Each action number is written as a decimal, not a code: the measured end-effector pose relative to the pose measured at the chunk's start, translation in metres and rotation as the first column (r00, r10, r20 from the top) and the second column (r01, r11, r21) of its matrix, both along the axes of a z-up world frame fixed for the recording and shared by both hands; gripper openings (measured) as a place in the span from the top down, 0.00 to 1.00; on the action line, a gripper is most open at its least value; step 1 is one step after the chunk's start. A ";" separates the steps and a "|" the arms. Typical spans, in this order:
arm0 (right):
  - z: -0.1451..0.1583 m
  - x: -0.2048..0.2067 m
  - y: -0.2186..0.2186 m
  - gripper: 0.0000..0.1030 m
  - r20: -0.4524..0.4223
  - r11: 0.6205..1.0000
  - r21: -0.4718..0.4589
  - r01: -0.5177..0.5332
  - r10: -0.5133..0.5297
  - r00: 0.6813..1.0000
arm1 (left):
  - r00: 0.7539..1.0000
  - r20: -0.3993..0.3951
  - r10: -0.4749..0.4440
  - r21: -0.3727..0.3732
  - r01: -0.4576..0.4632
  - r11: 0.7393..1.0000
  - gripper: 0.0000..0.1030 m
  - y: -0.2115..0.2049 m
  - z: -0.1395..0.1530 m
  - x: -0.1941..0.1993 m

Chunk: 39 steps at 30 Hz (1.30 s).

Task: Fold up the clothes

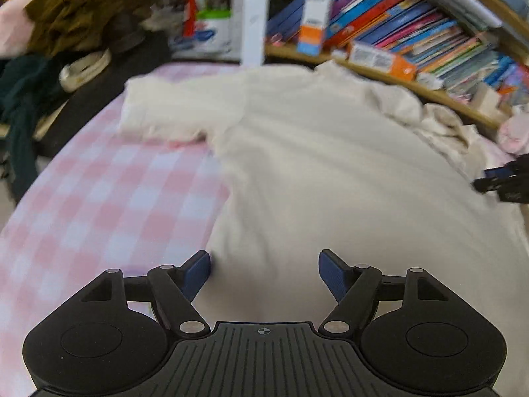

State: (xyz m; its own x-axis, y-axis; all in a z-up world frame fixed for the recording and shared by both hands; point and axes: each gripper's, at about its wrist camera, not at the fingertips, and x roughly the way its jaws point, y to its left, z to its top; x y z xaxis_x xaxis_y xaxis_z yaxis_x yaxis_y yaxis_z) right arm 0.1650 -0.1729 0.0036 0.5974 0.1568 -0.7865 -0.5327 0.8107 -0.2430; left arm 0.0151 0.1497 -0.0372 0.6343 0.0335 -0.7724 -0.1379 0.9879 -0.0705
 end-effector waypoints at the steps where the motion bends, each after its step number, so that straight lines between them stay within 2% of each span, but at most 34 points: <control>1: 0.003 0.001 -0.005 0.86 -0.005 1.000 0.027 -0.001 0.001 1.000 | 1.000 -0.005 0.007 0.006 -0.007 1.000 0.28 -0.001 0.000 -0.002; 4: 0.029 0.005 -0.045 0.89 0.062 0.981 0.156 0.116 -0.127 0.990 | 1.000 -0.015 0.021 0.032 -0.021 0.999 0.28 -0.004 0.001 -0.006; 5: 0.038 0.009 -0.068 0.91 0.078 0.950 0.220 0.224 -0.246 0.966 | 0.999 -0.020 0.024 0.038 -0.024 0.999 0.28 -0.004 0.001 -0.006; 6: 0.047 0.013 -0.092 0.96 0.085 0.895 0.288 0.340 -0.378 0.922 | 0.999 -0.025 0.030 0.043 -0.029 0.999 0.28 -0.004 0.001 -0.007; 7: 0.050 0.017 -0.121 0.96 0.059 0.809 0.348 0.473 -0.523 0.851 | 0.999 -0.029 0.037 0.049 -0.035 0.998 0.28 -0.005 0.001 -0.007; 8: 0.046 0.022 -0.153 0.96 -0.006 0.690 0.380 0.616 -0.664 0.747 | 0.998 -0.033 0.045 0.050 -0.043 0.998 0.28 -0.005 0.002 -0.008; 9: 0.038 0.025 -0.175 0.96 -0.067 0.610 0.367 0.703 -0.736 0.673 | 0.998 -0.037 0.050 0.048 -0.048 0.998 0.28 -0.006 0.002 -0.009; 10: 0.031 0.026 -0.187 0.95 -0.106 0.597 0.341 0.726 -0.743 0.661 | 0.998 -0.041 0.052 0.045 -0.050 0.998 0.28 -0.007 0.002 -0.009; 11: 0.023 0.025 -0.198 0.95 -0.142 0.597 0.314 0.738 -0.739 0.659 | 0.998 -0.045 0.054 0.046 -0.052 0.998 0.28 -0.007 0.002 -0.010; 12: 0.022 0.020 -0.201 0.92 -0.142 0.617 0.304 0.725 -0.724 0.675 | 0.997 -0.049 0.055 0.049 -0.053 0.997 0.28 -0.008 0.002 -0.011; 14: 0.023 0.003 -0.200 0.82 -0.107 0.677 0.295 0.674 -0.678 0.728 | 0.997 -0.057 0.060 0.055 -0.057 0.997 0.28 -0.009 0.001 -0.013; 15: 0.026 -0.007 -0.197 0.65 -0.071 0.711 0.284 0.643 -0.653 0.754 | 0.996 -0.060 0.066 0.061 -0.062 0.996 0.28 -0.010 0.001 -0.015; 16: 0.028 -0.017 -0.193 0.59 -0.035 0.743 0.270 0.613 -0.628 0.777 | 0.995 -0.063 0.072 0.063 -0.068 0.996 0.28 -0.010 0.001 -0.017; 17: 0.030 -0.028 -0.189 0.59 -0.012 0.768 0.256 0.587 -0.605 0.796 | 0.995 -0.065 0.080 0.064 -0.076 0.995 0.28 -0.010 0.002 -0.020; 19: 0.030 -0.047 -0.186 0.59 -0.027 0.799 0.245 0.550 -0.561 0.827 | 0.992 -0.067 0.103 0.061 -0.099 0.993 0.28 -0.010 0.003 -0.028; 22: 0.025 -0.081 -0.179 0.58 -0.096 0.837 0.259 0.483 -0.475 0.875 | 0.987 -0.070 0.148 0.040 -0.145 0.989 0.28 -0.007 0.005 -0.042; 24: 0.020 -0.109 -0.172 0.58 -0.135 0.856 0.249 0.454 -0.433 0.891 | 0.984 -0.069 0.165 0.023 -0.164 0.986 0.28 -0.005 0.005 -0.052; 29: 0.017 -0.172 -0.165 0.59 -0.218 0.851 0.246 0.465 -0.419 0.881 | 0.985 -0.079 0.152 0.017 -0.152 0.988 0.28 0.000 0.007 -0.074; 37: 0.011 -0.236 -0.150 0.64 -0.263 0.797 0.214 0.564 -0.510 0.819 | 0.989 -0.069 0.130 -0.067 -0.134 0.989 0.32 0.033 0.007 -0.106; 38: 0.010 -0.241 -0.147 0.66 -0.266 0.790 0.211 0.576 -0.521 0.811 | 0.992 -0.063 0.109 -0.074 -0.114 0.991 0.35 0.035 0.008 -0.110; 39: 0.008 -0.247 -0.145 0.74 -0.264 0.778 0.205 0.594 -0.540 0.799 | 0.995 -0.057 0.088 -0.078 -0.092 0.993 0.46 0.035 0.008 -0.113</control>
State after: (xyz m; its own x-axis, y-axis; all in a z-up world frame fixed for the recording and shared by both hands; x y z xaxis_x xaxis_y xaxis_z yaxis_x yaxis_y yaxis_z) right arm -0.0819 -0.3181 0.0121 0.4963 0.0511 -0.8667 0.0329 0.9964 0.0776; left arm -0.0976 0.1850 -0.0294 0.5894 0.0248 -0.8074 -0.2314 0.9628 -0.1393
